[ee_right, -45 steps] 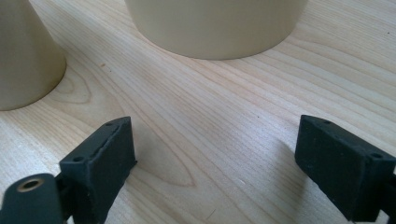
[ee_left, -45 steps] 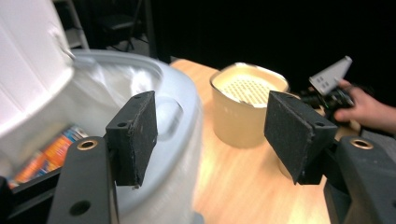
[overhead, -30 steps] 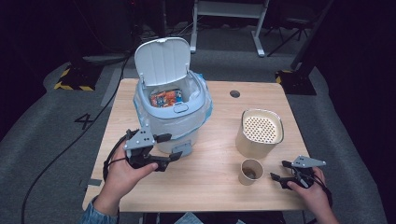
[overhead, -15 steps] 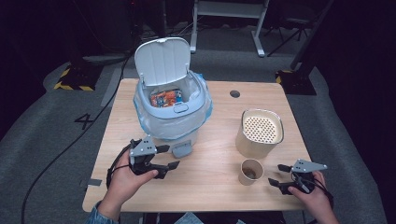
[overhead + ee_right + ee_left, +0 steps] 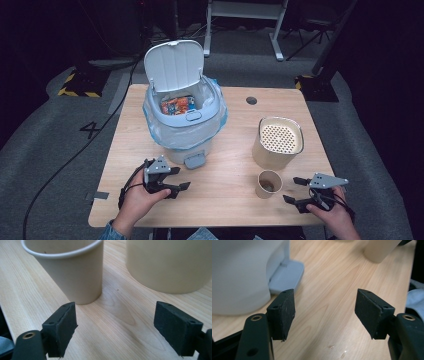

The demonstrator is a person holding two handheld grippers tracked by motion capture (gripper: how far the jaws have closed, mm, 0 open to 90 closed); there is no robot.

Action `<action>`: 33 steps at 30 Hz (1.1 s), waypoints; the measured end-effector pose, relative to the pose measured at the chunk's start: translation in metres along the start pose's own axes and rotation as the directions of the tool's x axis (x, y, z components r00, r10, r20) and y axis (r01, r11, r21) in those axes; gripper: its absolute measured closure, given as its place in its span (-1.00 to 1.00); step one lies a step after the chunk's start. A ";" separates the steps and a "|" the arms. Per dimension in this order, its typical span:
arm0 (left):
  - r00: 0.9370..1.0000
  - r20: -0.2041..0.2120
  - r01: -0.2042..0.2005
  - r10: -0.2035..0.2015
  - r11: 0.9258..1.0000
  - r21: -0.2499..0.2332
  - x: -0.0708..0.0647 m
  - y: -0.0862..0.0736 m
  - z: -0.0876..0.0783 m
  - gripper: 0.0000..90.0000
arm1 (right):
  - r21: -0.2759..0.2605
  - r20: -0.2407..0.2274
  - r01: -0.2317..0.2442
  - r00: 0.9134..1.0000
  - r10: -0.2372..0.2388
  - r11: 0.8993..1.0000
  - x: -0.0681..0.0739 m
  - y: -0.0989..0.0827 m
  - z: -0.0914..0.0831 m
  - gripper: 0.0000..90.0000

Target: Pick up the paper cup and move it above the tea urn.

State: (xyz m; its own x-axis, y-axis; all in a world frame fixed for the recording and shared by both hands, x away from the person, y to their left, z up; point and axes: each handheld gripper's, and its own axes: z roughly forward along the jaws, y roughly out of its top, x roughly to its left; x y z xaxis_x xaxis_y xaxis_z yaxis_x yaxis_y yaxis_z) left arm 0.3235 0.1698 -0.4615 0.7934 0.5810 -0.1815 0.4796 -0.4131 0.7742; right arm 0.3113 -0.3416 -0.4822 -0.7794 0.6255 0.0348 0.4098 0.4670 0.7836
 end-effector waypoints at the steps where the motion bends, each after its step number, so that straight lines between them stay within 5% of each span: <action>1: 1.000 -0.012 -0.005 0.005 1.000 0.020 0.002 -0.003 0.003 -0.26 | -0.003 -0.004 0.001 1.000 -0.001 1.000 0.001 0.001 0.000 -0.60; 16: 0.996 -0.088 -0.012 0.026 0.988 0.153 0.009 -0.019 0.030 -0.38 | -0.047 -0.065 0.019 0.998 -0.022 0.999 0.021 0.014 0.017 -0.64; 22: 0.994 -0.103 -0.034 0.047 0.992 0.120 0.012 -0.022 0.035 -0.47 | -0.070 -0.068 0.022 0.997 -0.027 0.997 0.027 0.018 0.027 -0.64; 33: 0.986 -0.138 -0.071 0.090 0.988 0.134 0.009 -0.023 0.038 -0.53 | -0.102 -0.056 0.028 0.998 -0.034 0.994 0.037 0.024 0.044 -0.63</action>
State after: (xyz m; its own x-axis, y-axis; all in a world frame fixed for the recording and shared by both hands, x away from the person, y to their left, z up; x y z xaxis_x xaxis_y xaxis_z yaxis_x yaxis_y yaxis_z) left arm 0.3345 0.1577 -0.5038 0.7739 0.6328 -0.0256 0.4677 -0.5439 0.6967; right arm 0.3129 -0.2796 -0.4894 -0.8183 0.5731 0.0433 0.3373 0.4179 0.8436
